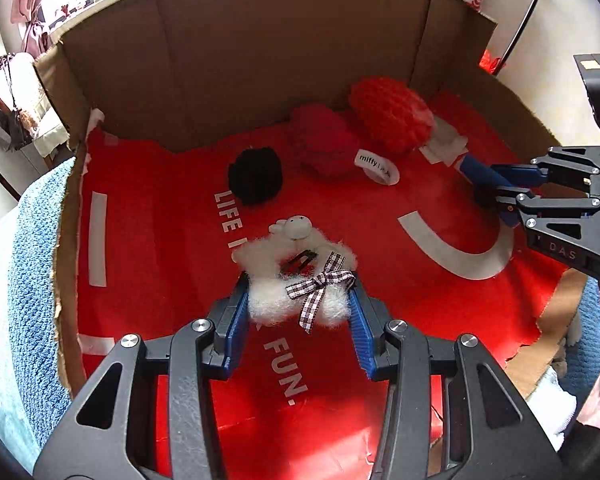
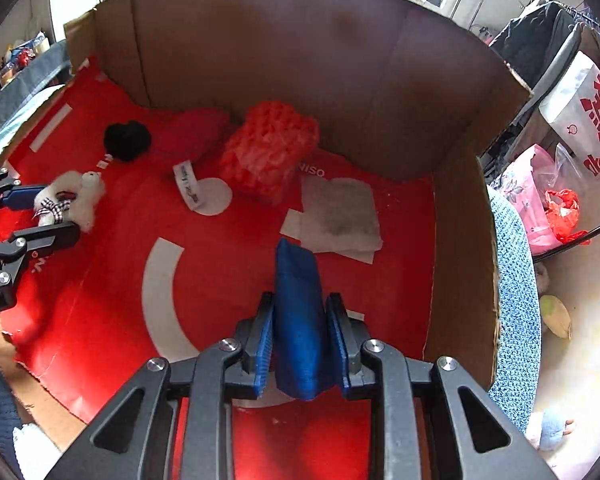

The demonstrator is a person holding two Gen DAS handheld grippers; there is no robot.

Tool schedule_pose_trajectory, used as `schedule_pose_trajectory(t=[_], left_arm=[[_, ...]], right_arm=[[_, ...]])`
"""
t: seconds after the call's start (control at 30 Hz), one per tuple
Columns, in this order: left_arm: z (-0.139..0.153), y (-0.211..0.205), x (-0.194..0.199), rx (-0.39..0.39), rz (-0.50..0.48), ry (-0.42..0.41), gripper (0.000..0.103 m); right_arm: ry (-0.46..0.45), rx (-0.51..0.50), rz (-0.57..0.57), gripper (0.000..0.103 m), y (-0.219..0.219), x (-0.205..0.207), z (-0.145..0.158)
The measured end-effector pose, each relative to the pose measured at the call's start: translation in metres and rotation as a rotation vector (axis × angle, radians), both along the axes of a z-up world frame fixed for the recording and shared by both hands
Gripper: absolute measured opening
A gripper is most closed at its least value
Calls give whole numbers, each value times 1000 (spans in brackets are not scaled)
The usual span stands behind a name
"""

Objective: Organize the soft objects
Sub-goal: 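Carry the sheep plush with the left tool into the box while the right tool carries the blue cloth in, then open both tools to release the sheep plush and blue cloth, then lift out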

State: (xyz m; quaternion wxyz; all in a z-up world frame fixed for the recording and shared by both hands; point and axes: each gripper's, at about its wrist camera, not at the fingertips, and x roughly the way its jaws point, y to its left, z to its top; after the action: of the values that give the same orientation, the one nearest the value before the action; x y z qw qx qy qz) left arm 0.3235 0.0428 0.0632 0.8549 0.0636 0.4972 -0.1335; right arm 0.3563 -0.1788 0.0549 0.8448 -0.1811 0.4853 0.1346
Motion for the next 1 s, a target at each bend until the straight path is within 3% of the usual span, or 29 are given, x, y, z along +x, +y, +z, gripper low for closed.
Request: schedule_pose_trajectory(t=[0.63, 0.77, 0.93, 1.0], left_arm=[[-10, -6, 12, 18, -3, 12, 43], [-10, -8, 8, 28, -11, 4, 54], [-10, -9, 1, 26, -16, -9, 55], [-7, -10, -3, 22, -16, -20, 61]], right_arm=[[13, -8, -10, 35, -3, 11, -6], [13, -3, 2, 43, -1, 9, -5], [13, 4, 9, 47, 2, 6, -4], [10, 8, 10, 49, 4, 4, -2]])
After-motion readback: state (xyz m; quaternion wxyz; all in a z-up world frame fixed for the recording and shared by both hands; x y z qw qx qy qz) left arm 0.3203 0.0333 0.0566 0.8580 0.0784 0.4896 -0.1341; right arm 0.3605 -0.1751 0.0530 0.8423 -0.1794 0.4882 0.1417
